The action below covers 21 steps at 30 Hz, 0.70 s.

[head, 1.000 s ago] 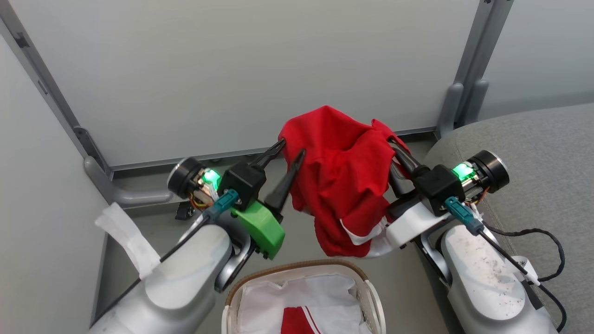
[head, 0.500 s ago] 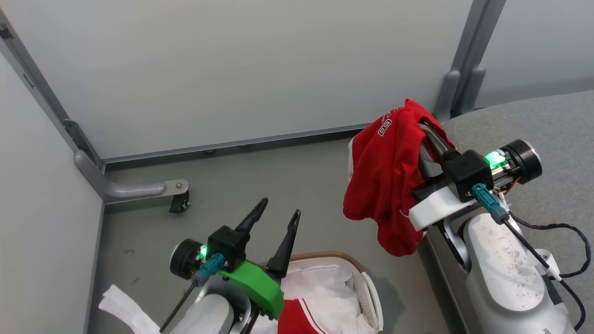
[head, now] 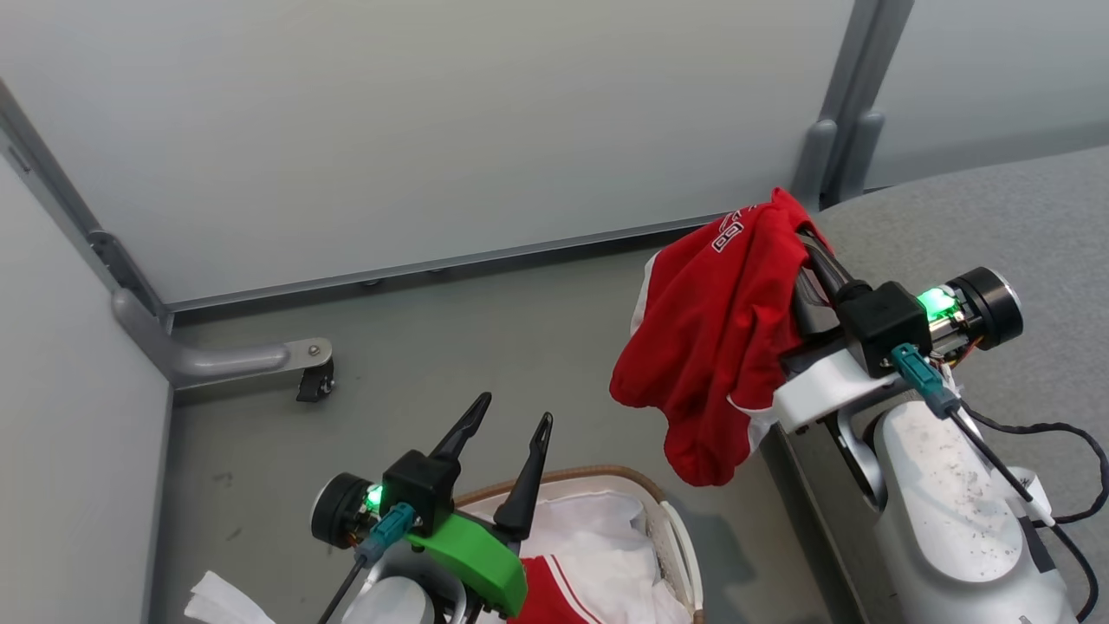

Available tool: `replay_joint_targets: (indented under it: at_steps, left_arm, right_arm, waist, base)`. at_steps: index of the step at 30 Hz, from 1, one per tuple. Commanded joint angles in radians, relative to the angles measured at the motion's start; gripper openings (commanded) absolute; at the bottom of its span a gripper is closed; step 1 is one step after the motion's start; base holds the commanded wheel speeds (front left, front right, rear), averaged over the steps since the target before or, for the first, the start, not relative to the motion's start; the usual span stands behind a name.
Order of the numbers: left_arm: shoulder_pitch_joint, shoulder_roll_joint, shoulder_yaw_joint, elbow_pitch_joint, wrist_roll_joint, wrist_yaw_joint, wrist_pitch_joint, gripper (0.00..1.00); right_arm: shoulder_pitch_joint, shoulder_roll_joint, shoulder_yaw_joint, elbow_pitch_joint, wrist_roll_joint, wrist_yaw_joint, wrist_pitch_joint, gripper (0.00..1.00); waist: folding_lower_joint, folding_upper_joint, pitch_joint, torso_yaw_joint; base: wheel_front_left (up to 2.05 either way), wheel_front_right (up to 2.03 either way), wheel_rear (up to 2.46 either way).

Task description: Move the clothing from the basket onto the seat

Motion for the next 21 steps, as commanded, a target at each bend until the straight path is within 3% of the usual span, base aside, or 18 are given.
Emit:
replay_joint_targets:
  at_steps: [1,14,21]
  left_arm:
    - [0.021,-0.005,0.01,-0.006,0.009,-0.004,0.0,1.0]
    - [-0.004,-0.02,0.02,-0.05,0.063,-0.021,0.0,1.0]
    - [-0.029,-0.022,0.004,-0.049,0.075,-0.025,0.0,1.0]
  right_arm:
    - [0.002,-0.004,0.005,0.002,-0.001,-0.001,-0.005,0.0]
    - [0.0,-0.004,-0.006,0.002,-0.02,-0.001,-0.005,0.0]
    - [0.014,-0.003,-0.04,-0.003,-0.023,-0.001,-0.005,0.0]
  waist:
    - [0.0,0.0,0.012,-0.044]
    - [0.0,0.0,0.088,-0.314]
    - [0.0,0.0,0.12,-0.396]
  base:
    - [0.0,0.0,0.0]
    - [0.0,0.0,0.0]
    - [0.0,0.0,0.0]
